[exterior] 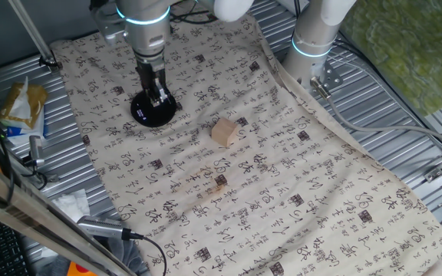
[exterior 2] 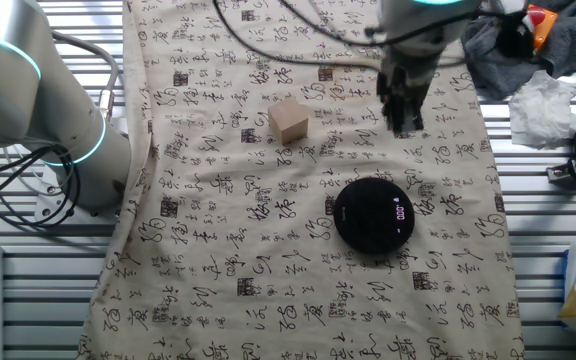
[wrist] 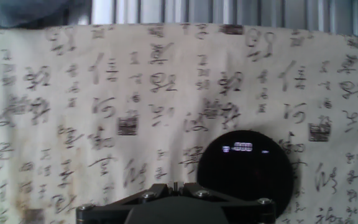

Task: Place the block on the scale

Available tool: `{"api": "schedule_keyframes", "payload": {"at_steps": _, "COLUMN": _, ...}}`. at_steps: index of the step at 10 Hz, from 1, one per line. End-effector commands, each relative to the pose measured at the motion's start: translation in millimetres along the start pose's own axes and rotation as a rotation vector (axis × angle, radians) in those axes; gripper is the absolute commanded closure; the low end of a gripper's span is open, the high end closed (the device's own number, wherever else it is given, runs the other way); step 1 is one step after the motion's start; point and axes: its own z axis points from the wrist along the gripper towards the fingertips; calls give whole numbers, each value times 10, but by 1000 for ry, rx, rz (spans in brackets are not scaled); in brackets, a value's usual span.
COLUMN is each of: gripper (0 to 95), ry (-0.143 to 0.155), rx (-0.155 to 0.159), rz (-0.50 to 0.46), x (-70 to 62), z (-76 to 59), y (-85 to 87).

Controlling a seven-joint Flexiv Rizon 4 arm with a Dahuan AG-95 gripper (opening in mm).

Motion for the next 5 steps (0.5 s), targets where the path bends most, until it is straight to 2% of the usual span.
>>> {"api": "schedule_keyframes", "payload": {"at_steps": 1, "gripper": 950, "ry": 25, "rx": 17, "rz": -39, "x": 105, "z": 7, "y": 161}}
{"api": "schedule_keyframes", "payload": {"at_steps": 3, "gripper": 950, "ry": 14, "rx": 17, "rz": -40, "x": 260, "z": 121, "y": 244}}
{"api": "schedule_keyframes", "payload": {"at_steps": 5, "gripper": 950, "ry": 13, "rx": 17, "rz": -36, "x": 405, "z": 132, "y": 363}}
